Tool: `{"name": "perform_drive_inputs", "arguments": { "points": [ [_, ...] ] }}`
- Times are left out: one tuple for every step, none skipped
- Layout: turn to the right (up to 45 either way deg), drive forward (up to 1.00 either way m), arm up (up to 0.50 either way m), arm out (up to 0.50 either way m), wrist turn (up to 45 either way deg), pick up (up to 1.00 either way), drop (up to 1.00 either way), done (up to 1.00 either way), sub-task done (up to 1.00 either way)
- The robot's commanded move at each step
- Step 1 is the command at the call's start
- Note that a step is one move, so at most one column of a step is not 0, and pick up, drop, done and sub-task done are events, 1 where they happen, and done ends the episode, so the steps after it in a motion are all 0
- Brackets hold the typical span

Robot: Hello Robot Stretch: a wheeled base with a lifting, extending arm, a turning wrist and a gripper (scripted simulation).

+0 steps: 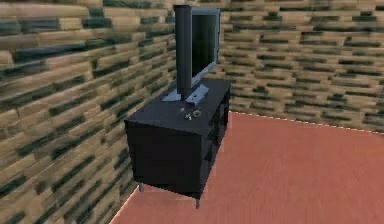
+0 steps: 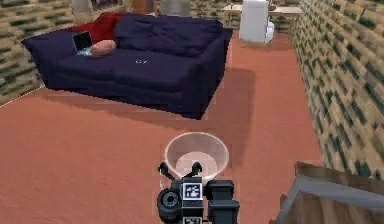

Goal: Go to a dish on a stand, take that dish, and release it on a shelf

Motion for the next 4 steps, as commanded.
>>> {"name": "perform_drive_inputs", "arguments": {
  "points": [
    [-45.0,0.0,0.0,0.0,0.0,0.0,0.0,0.0,0.0],
    [-45.0,0.0,0.0,0.0,0.0,0.0,0.0,0.0,0.0],
    [-45.0,0.0,0.0,0.0,0.0,0.0,0.0,0.0,0.0],
    [-18.0,0.0,0.0,0.0,0.0,0.0,0.0,0.0,0.0]
  ]
}}
